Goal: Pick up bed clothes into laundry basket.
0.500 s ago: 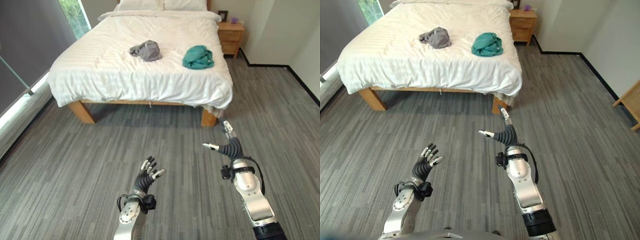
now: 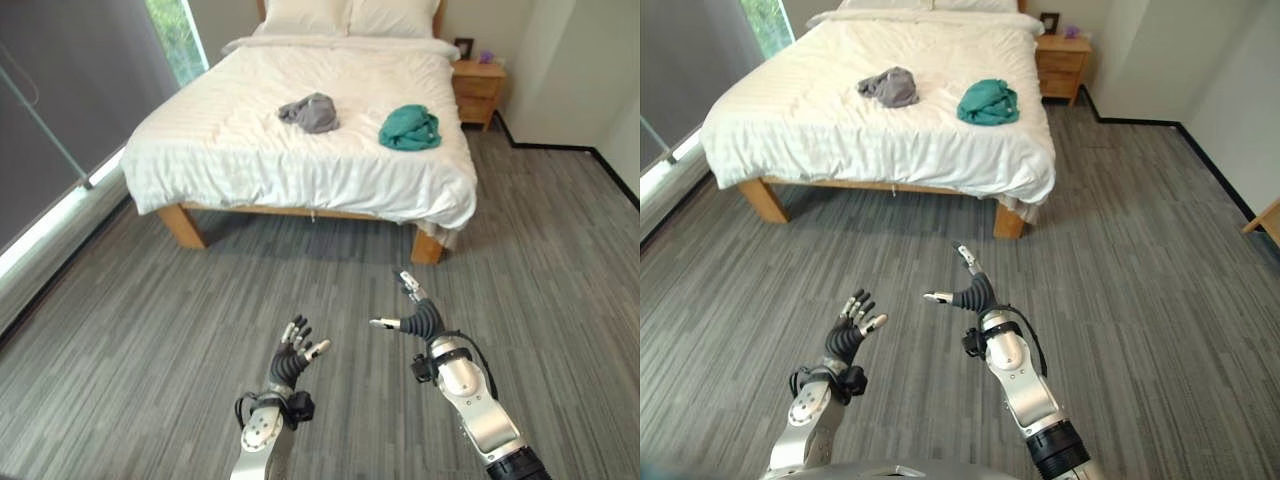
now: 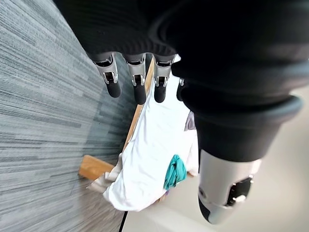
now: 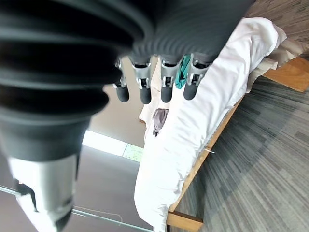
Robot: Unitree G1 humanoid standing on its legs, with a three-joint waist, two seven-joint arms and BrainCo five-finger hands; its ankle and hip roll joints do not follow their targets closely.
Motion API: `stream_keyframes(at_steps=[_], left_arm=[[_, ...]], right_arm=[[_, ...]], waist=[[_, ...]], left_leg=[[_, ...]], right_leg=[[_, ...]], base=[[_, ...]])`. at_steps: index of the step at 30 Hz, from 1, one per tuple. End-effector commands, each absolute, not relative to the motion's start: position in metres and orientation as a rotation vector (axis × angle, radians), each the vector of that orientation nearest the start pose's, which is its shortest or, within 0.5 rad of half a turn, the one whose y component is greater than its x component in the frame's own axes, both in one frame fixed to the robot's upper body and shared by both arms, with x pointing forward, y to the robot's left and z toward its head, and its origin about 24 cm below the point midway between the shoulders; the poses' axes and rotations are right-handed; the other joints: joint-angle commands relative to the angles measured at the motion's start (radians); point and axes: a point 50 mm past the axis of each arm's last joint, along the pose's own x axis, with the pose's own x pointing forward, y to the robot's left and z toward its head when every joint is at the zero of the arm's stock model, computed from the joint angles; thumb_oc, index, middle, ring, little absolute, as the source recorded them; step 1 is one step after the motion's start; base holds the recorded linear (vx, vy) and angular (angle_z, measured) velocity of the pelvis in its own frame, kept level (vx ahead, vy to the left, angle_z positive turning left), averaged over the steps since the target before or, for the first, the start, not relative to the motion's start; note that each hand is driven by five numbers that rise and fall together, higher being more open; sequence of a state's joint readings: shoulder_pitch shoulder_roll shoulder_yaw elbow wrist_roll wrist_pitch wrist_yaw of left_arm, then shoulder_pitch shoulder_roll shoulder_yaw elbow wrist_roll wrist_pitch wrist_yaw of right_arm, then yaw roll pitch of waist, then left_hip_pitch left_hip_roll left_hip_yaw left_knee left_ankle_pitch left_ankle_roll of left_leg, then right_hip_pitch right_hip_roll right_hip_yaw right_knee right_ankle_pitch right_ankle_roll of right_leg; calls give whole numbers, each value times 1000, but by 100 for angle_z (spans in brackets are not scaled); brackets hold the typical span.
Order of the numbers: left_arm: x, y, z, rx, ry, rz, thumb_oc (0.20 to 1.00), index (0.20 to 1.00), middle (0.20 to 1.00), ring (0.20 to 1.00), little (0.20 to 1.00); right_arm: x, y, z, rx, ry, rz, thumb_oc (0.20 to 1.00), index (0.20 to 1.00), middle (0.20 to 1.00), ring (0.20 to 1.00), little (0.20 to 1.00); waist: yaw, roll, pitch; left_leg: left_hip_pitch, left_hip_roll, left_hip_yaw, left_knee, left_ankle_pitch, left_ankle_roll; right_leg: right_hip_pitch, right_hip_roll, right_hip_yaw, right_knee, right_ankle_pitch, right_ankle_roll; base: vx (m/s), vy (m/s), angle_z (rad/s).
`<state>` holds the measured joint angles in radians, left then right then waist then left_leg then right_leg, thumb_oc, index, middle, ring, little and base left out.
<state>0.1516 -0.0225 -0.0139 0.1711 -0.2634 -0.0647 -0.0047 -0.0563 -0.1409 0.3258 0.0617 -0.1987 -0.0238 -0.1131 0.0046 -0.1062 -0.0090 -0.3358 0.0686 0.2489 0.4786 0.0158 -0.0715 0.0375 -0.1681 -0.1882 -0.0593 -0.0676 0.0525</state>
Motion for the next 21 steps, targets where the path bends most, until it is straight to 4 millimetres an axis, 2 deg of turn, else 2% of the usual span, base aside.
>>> stream_keyframes(at_steps=[1, 2, 3, 4, 5, 6, 8, 9, 10, 11, 12, 13, 14, 15, 16, 17, 18, 19, 20, 21], left_arm=[[222, 153, 0, -300, 81, 89, 1000, 1000, 1000, 1000, 1000], [222, 154, 1, -292, 72, 89, 1000, 1000, 1000, 1000, 1000], [222, 154, 3, -300, 59, 81, 1000, 1000, 1000, 1000, 1000], [223, 154, 4, -312, 50, 87, 1000, 1000, 1000, 1000, 1000], [222, 155, 4, -314, 46, 87, 1000, 1000, 1000, 1000, 1000], [220, 157, 0, -327, 51, 93, 1000, 1000, 1000, 1000, 1000], [214, 160, -4, -329, 73, 104, 1000, 1000, 1000, 1000, 1000], [212, 162, -7, -323, 85, 109, 1000, 1000, 1000, 1000, 1000], [211, 159, -10, -329, 113, 94, 1000, 1000, 1000, 1000, 1000], [211, 159, -10, -330, 113, 94, 1000, 1000, 1000, 1000, 1000], [212, 156, -12, -330, 125, 79, 1000, 1000, 1000, 1000, 1000], [215, 152, -10, -323, 124, 54, 1000, 1000, 1000, 1000, 1000], [215, 152, -10, -323, 124, 54, 1000, 1000, 1000, 1000, 1000], [216, 153, -8, -303, 115, 41, 1000, 1000, 1000, 1000, 1000], [219, 153, -5, -294, 105, 26, 1000, 1000, 1000, 1000, 1000], [222, 150, -3, -299, 99, 5, 1000, 1000, 1000, 1000, 1000], [224, 147, -1, -304, 94, -9, 1000, 1000, 1000, 1000, 1000], [228, 143, 0, -309, 97, -28, 1000, 1000, 1000, 1000, 1000], [230, 141, 2, -307, 92, -38, 1000, 1000, 1000, 1000, 1000], [233, 138, 3, -309, 91, -52, 1000, 1000, 1000, 1000, 1000]], right_arm=[[262, -94, 58, -349, -174, 237, 1000, 1000, 1000, 1000, 1000], [262, -94, 56, -348, -166, 244, 1000, 1000, 1000, 1000, 1000], [261, -95, 52, -348, -150, 249, 1000, 1000, 1000, 1000, 1000], [262, -93, 49, -333, -136, 256, 1000, 1000, 1000, 1000, 1000], [263, -93, 49, -325, -135, 257, 1000, 1000, 1000, 1000, 1000], [264, -87, 50, -313, -142, 273, 1000, 1000, 1000, 1000, 1000], [264, -82, 47, -330, -130, 299, 1000, 1000, 1000, 1000, 1000], [263, -79, 45, -323, -127, 303, 1000, 1000, 1000, 1000, 1000], [261, -75, 42, -304, -118, 303, 1000, 1000, 1000, 1000, 1000], [261, -75, 42, -305, -119, 303, 1000, 1000, 1000, 1000, 1000], [260, -73, 40, -285, -104, 308, 1000, 1000, 1000, 1000, 1000], [263, -70, 40, -251, -86, 305, 1000, 1000, 1000, 1000, 1000], [263, -70, 40, -251, -86, 305, 1000, 1000, 1000, 1000, 1000], [265, -69, 44, -246, -102, 304, 1000, 1000, 1000, 1000, 1000], [266, -70, 48, -240, -115, 302, 1000, 1000, 1000, 1000, 1000], [267, -70, 51, -235, -131, 299, 1000, 1000, 1000, 1000, 1000], [267, -71, 54, -233, -141, 296, 1000, 1000, 1000, 1000, 1000], [267, -73, 57, -233, -153, 289, 1000, 1000, 1000, 1000, 1000], [267, -75, 58, -243, -158, 286, 1000, 1000, 1000, 1000, 1000], [267, -79, 60, -247, -169, 273, 1000, 1000, 1000, 1000, 1000]], waist=[[20, 24, -22], [26, 38, -27], [33, 46, -29], [40, 50, -28], [49, 51, -26], [57, 52, -21], [61, 62, -23], [64, 70, -28], [69, 76, -30], [70, 75, -29], [66, 80, -22], [57, 101, -5], [57, 101, -5], [58, 104, -9], [58, 113, -11], [45, 112, -13], [35, 117, -16], [13, 109, -14], [5, 106, -18], [-14, 98, -19]], left_leg=[[44, -10, 73, -186, -47, 4], [54, 6, 85, -256, -19, 5], [81, 27, 111, -408, 41, -1], [66, 63, 121, -509, 76, -12], [49, 91, 118, -562, 90, -22], [25, 140, 109, -566, 105, -41], [59, 138, 106, -566, 110, -44], [82, 132, 113, -566, 146, -41], [150, 98, 127, -566, 187, -16], [152, 96, 128, -566, 181, -16], [191, 81, 130, -566, 191, -4], [235, 78, 124, -566, 182, 10], [235, 78, 124, -566, 182, 10], [246, 82, 138, -566, 163, 8], [247, 89, 144, -566, 155, 7], [252, 78, 141, -566, 140, 7], [254, 73, 128, -566, 132, 9], [267, 56, 122, -566, 114, 5], [263, 53, 116, -566, 110, 2], [270, 40, 108, -566, 94, -4]], right_leg=[[29, 52, 5, -28, 35, -13], [40, 63, 3, -28, 16, -14], [56, 68, 5, -28, -2, -16], [83, 69, 9, -28, -29, -19], [108, 63, 11, -28, -44, -18], [170, 63, 20, -28, -75, -16], [212, 75, 32, -28, -90, -11], [251, 84, 39, -28, -101, -4], [256, 83, 43, 152, -107, 41], [253, 79, 44, 162, -114, 42], [196, 59, 47, 311, -60, 65], [19, 13, 79, 617, 81, 63], [19, 13, 79, 617, 81, 63], [-61, -37, 79, 688, 95, 60], [-122, -40, 71, 683, 74, 37], [-175, -19, 78, 641, 40, 27], [-210, 13, 84, 595, 14, 26], [-245, 49, 92, 510, -13, 21], [-249, 63, 85, 430, -1, 24], [-248, 74, 79, 297, 35, 28]], base=[[266, 77, 16], [418, 117, 2], [488, 142, 0], [535, 137, 2], [737, 122, 7], [528, 56, 2], [517, 68, 7], [824, 252, 15], [602, 222, -2], [580, 254, 5], [420, 203, 23], [411, 203, 26], [375, 142, 13], [256, 69, 29], [389, 99, 32], [334, 83, 24], [395, 33, -17], [331, -19, 32], [387, -57, 75], [323, -86, 95]])
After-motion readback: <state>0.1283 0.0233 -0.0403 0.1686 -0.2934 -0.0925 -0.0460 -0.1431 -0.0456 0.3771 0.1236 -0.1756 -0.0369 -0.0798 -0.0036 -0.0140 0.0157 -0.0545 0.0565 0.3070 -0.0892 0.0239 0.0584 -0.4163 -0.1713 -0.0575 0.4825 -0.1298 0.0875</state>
